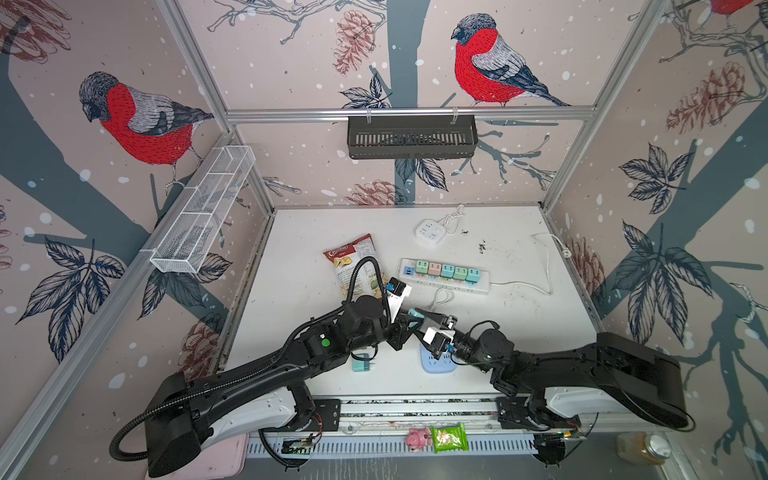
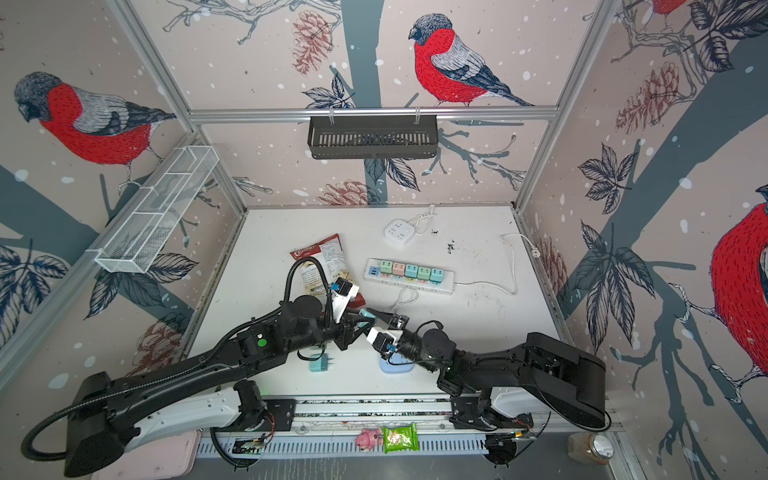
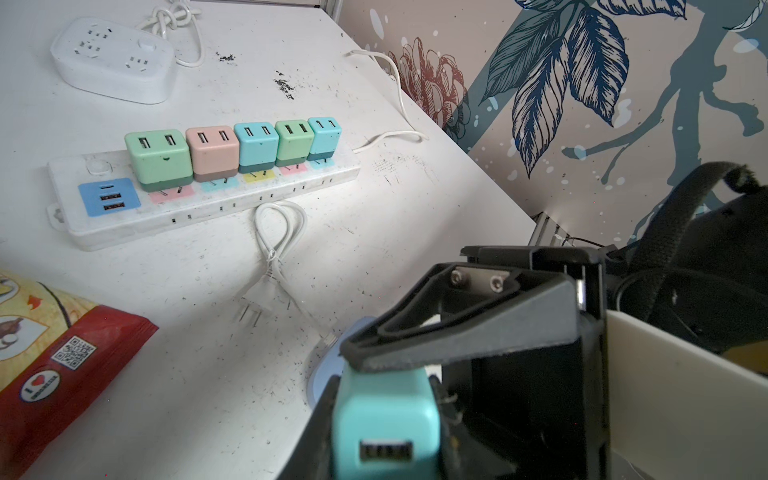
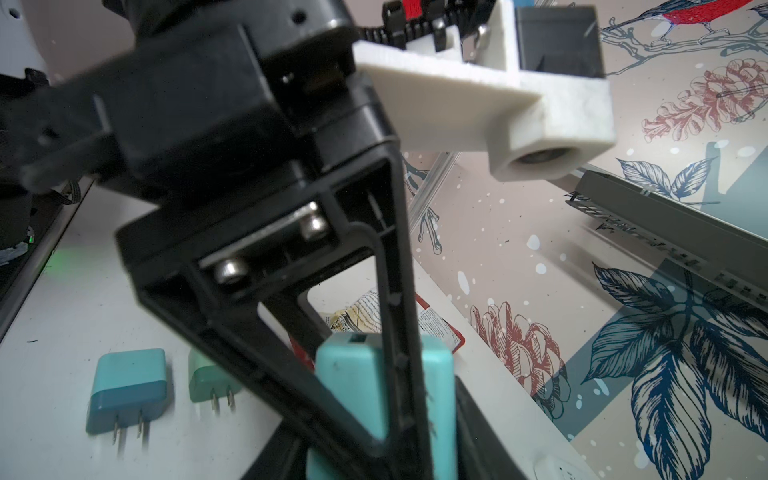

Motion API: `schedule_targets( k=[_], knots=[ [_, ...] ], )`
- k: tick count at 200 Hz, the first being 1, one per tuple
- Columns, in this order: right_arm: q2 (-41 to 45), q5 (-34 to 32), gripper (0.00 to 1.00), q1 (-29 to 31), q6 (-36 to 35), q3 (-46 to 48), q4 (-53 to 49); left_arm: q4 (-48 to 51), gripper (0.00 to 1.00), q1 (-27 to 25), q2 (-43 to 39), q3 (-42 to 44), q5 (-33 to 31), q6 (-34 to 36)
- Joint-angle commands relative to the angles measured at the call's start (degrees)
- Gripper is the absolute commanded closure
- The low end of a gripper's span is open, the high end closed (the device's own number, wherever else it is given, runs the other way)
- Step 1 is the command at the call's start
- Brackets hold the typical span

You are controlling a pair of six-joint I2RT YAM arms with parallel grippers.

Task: Insert the plug
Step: 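Close the left gripper on the teal charger while the right gripper holds it, then open and withdraw the right gripper while the left gripper holds the charger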

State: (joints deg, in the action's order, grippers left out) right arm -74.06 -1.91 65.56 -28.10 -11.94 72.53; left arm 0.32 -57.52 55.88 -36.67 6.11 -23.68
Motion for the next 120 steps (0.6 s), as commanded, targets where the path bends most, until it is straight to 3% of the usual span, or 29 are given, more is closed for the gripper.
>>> schedule_targets(
  k=[1, 21, 56, 74, 99, 120],
  knots=[
    [0.7, -1.9, 0.42, 0.2, 1.4, 0.8, 3.0, -1.0, 1.00, -0.1, -0.4, -0.5, -2.1, 2.5],
    [1.3, -2.9, 0.33, -0.3, 1.5, 2.0, 4.2, -1.3, 1.00, 0.0, -1.8, -0.2, -4.6, 3.7],
    [4.9, -3.0, 0.30, -3.0, 2.5, 3.7, 5.5, 0.4, 1.00, -0.1, -5.0, 1.0, -16.7, 6.0],
    [9.2, -2.6, 0.28, -4.8, 2.4, 2.2, 2.1, -1.5, 1.00, 0.0, -6.6, 2.6, -14.3, 11.6],
    [15.0, 3.5, 0.24, -9.7, 3.0, -6.0, -12.7, -2.7, 1.00, 0.0, -7.6, 2.7, -14.0, 15.6],
    [16.7, 7.7, 0.21, -14.7, 3.5, -8.9, -11.3, -1.8, 1.00, -0.1, -7.0, 1.5, -14.4, 17.8]
  ],
)
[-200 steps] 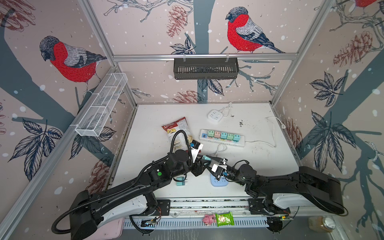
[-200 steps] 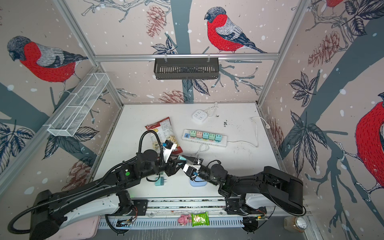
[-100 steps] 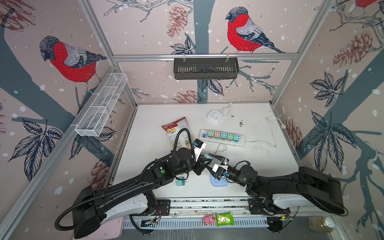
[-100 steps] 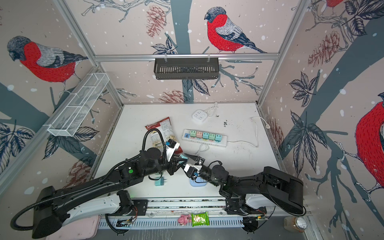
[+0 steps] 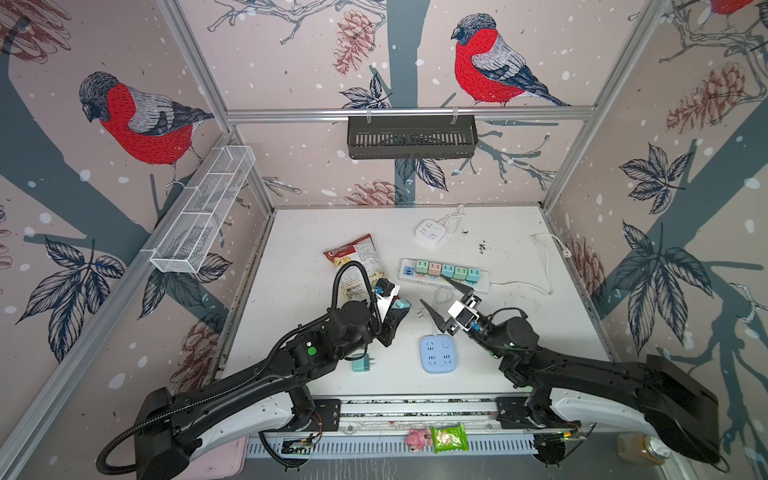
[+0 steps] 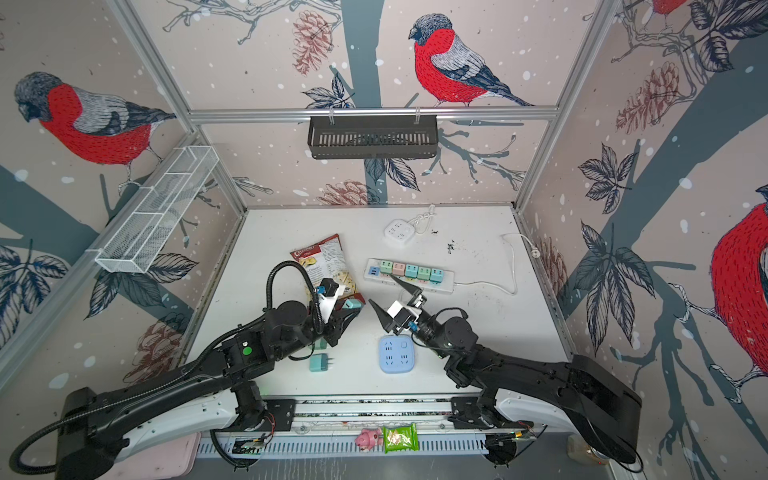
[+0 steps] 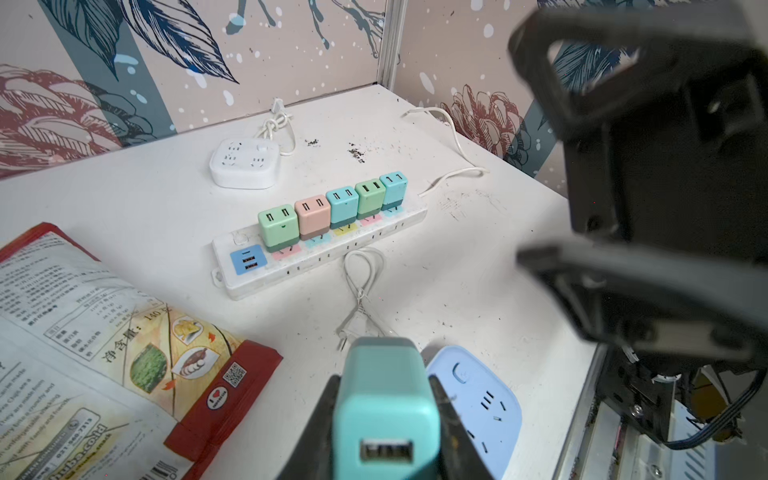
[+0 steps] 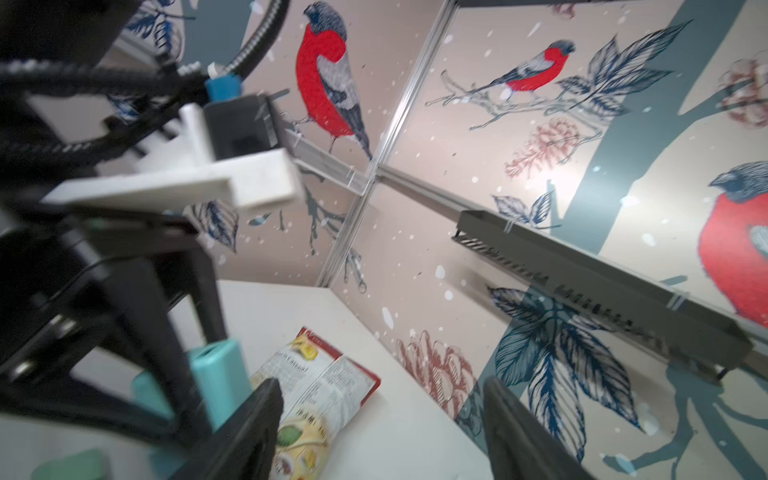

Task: Insert the plug
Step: 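Open and withdraw the right gripper while the left gripper holds the charger, then lower the teal charger into the light blue socket with the left gripper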

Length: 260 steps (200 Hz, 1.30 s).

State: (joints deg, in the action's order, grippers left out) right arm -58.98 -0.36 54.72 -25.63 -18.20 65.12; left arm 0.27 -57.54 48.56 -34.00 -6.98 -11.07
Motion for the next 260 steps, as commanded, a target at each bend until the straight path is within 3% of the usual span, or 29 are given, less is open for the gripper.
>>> schedule_targets(
  k=[1, 46, 84, 121, 161, 218, 260],
  knots=[
    [1.6, 6.1, 0.21, -4.1, 1.1, -2.9, -3.8, -1.8, 1.00, 0.0, 0.4, -1.2, -1.4, 5.3],
    [-1.6, 8.8, 0.22, -11.5, 6.6, -14.0, -7.8, -2.2, 1.00, 0.0, 5.1, -2.9, -3.1, 9.1],
    [-12.1, 8.9, 0.19, -20.6, 13.6, -10.8, 5.0, 0.7, 1.00, 0.0, 11.6, -5.2, 5.3, 15.7],
    [-22.5, 13.9, 0.22, -30.8, 21.3, -13.7, 5.2, 3.2, 1.00, -0.4, 20.6, -8.4, 11.7, 19.4],
    [-33.9, 19.0, 0.21, -31.7, 13.0, -7.3, 20.6, 4.2, 1.00, -5.6, 27.6, -9.5, 10.7, 23.8],
    [-42.7, 22.0, 0.23, -39.9, 27.2, -6.9, 37.5, 4.4, 1.00, -8.1, 35.9, -14.7, 14.6, 25.6],
    [-42.8, 19.6, 0.25, -40.7, 28.0, -5.8, 39.3, 10.0, 1.00, -9.4, 43.5, -22.7, 16.3, 26.0]
  ],
)
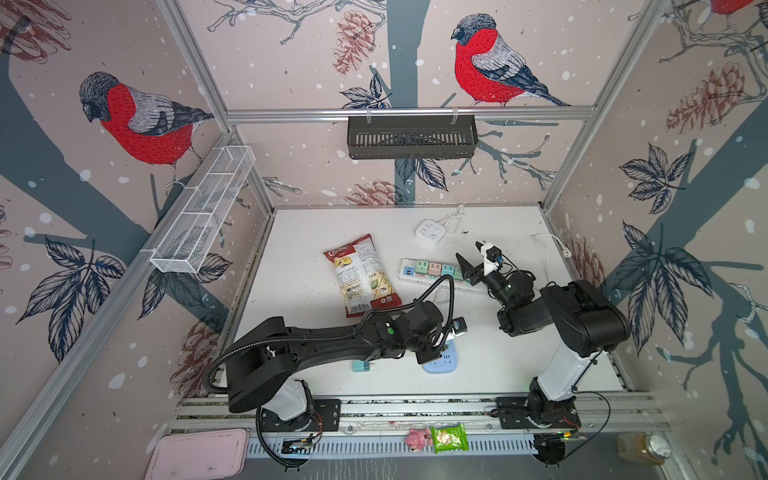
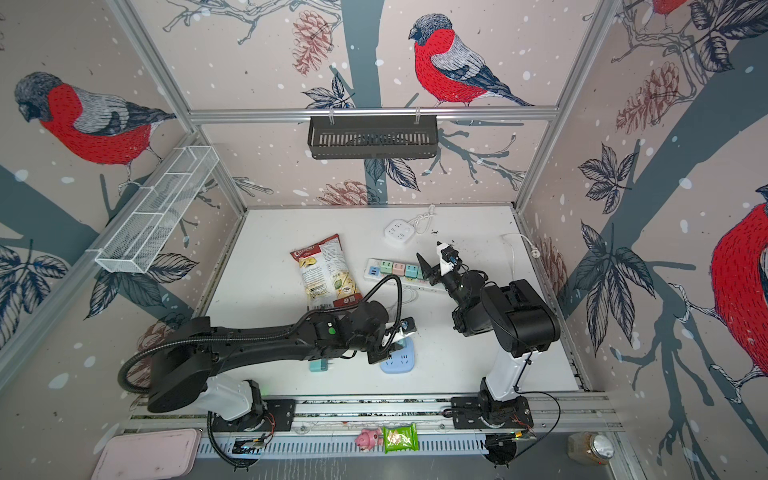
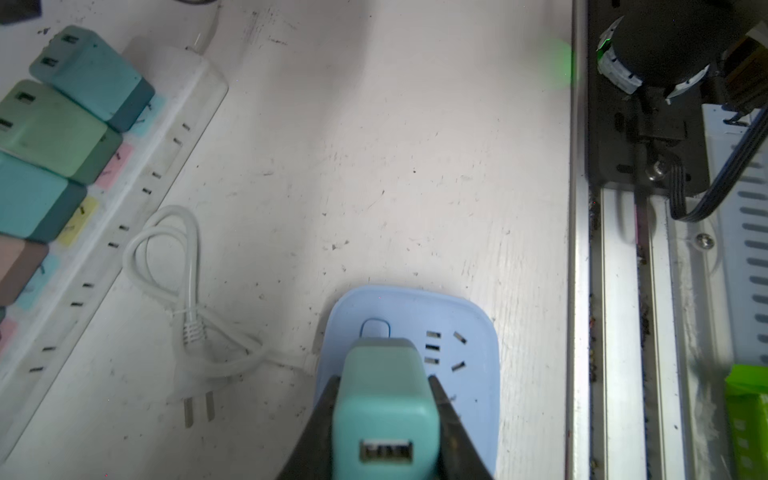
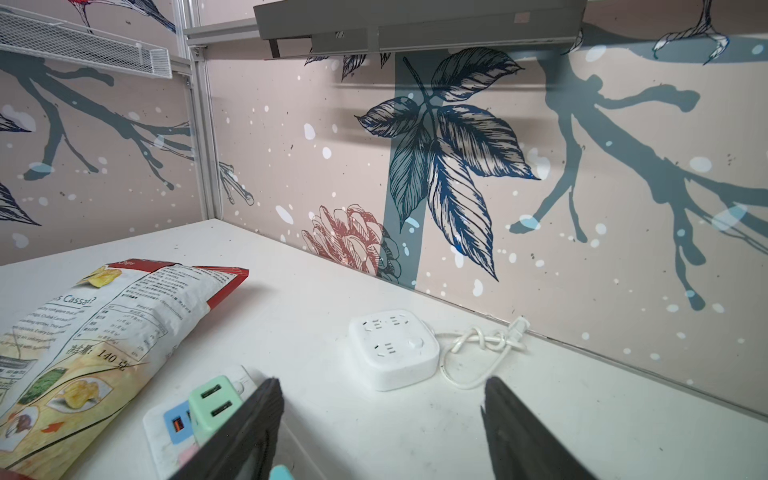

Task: Insert the plug
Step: 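Lower the teal charger into the light blue socket with the left gripper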

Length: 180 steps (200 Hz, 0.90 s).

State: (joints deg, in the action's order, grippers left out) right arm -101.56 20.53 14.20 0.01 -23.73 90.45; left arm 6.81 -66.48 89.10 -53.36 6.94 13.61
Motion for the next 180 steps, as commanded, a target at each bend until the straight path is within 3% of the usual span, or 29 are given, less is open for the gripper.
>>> schedule_targets(
  k=[1, 62, 116, 180],
  knots=[
    [-0.2, -1.4, 0.25, -0.2, 2.4, -0.3, 13.9, 3.7, 1.00, -0.4, 3.1, -3.4, 2.4, 1.3],
    [1.9, -10.2, 0.25, -0.7, 4.0, 1.5, 13.4, 9.4, 1.00, -0.8, 7.0, -8.0, 2.4, 0.2],
    [6.0, -8.3, 0.24, -1.1, 4.8, 3.1, 11.6, 10.5, 1.00, -0.8, 6.1, -8.2, 3.5, -0.8],
    [6.3, -4.7, 0.25, -1.0, 4.3, 5.3, 16.3, 9.0, 1.00, -1.6, 5.9, -6.5, 5.4, -1.7]
  ],
)
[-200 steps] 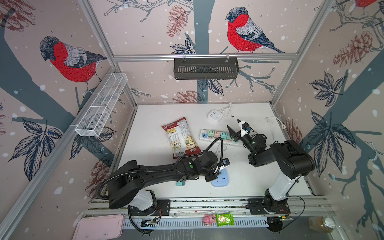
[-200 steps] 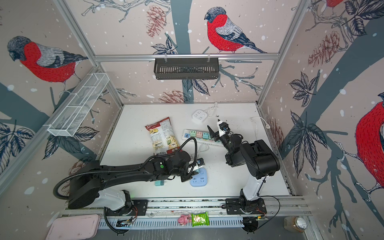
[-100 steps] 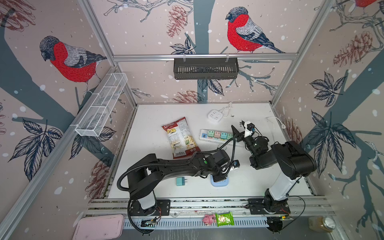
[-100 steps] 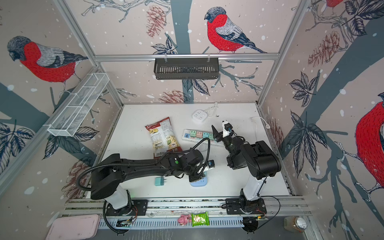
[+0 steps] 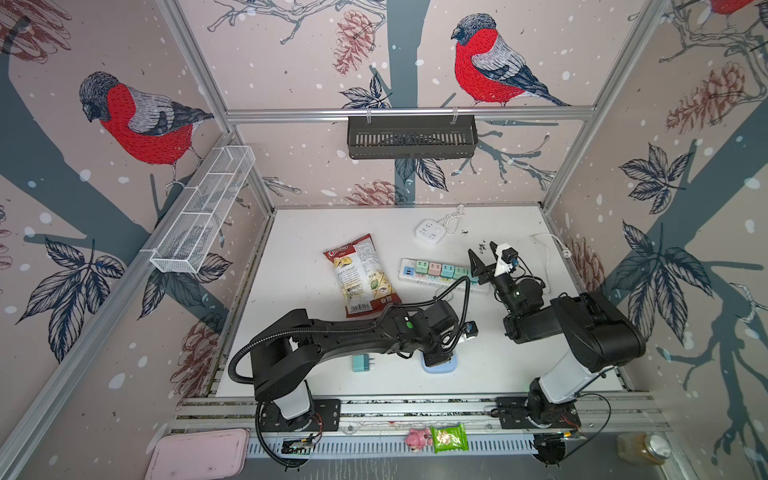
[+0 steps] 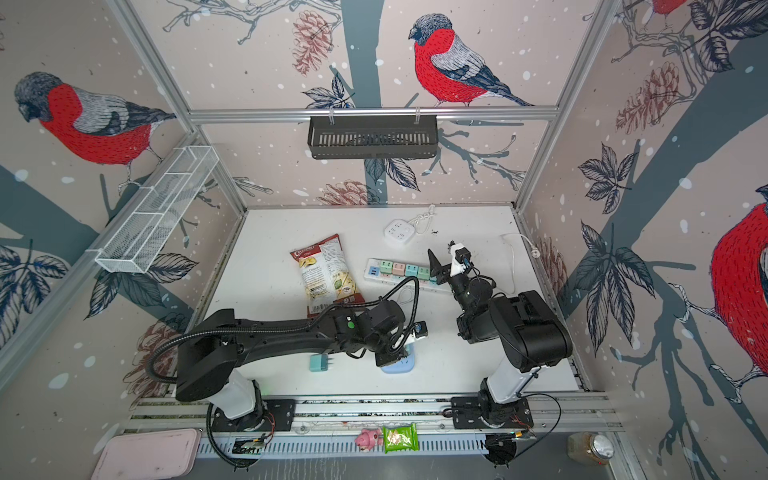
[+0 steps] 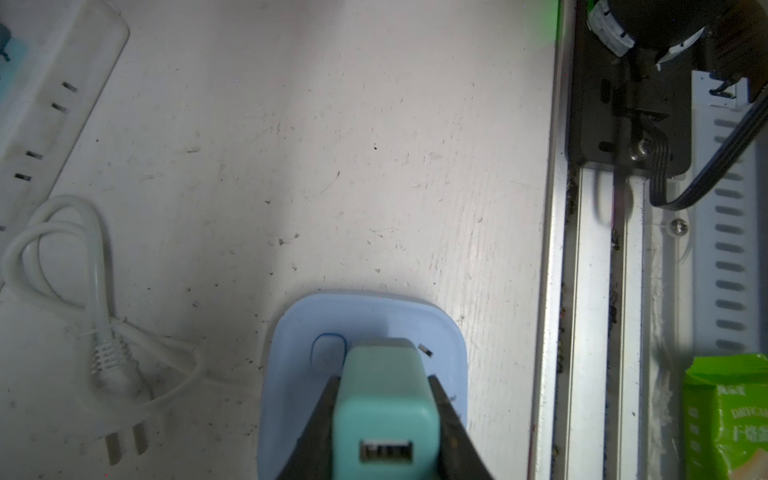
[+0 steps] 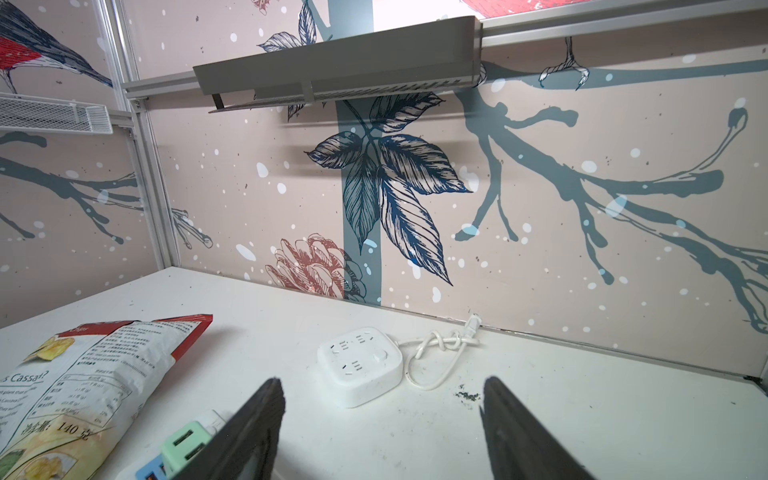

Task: Insert the plug
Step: 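Lower the teal charger into the light blue socket with the left gripper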

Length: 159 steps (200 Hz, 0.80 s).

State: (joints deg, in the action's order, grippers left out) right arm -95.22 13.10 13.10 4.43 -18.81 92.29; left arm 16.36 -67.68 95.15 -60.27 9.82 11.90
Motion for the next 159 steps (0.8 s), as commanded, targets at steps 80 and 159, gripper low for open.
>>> schedule_targets(
  k=[80, 159],
  knots=[
    [-0.6, 3.6, 0.25, 0.1, 0.0, 0.0, 14.5, -0.1, 1.00, -0.6, 1.5, 0.5, 0.3, -0.7],
    [-0.7, 3.6, 0.25, 0.0, 0.0, -0.2, 14.3, 5.1, 1.00, -0.6, 2.5, -2.9, -2.1, -0.7]
  ],
)
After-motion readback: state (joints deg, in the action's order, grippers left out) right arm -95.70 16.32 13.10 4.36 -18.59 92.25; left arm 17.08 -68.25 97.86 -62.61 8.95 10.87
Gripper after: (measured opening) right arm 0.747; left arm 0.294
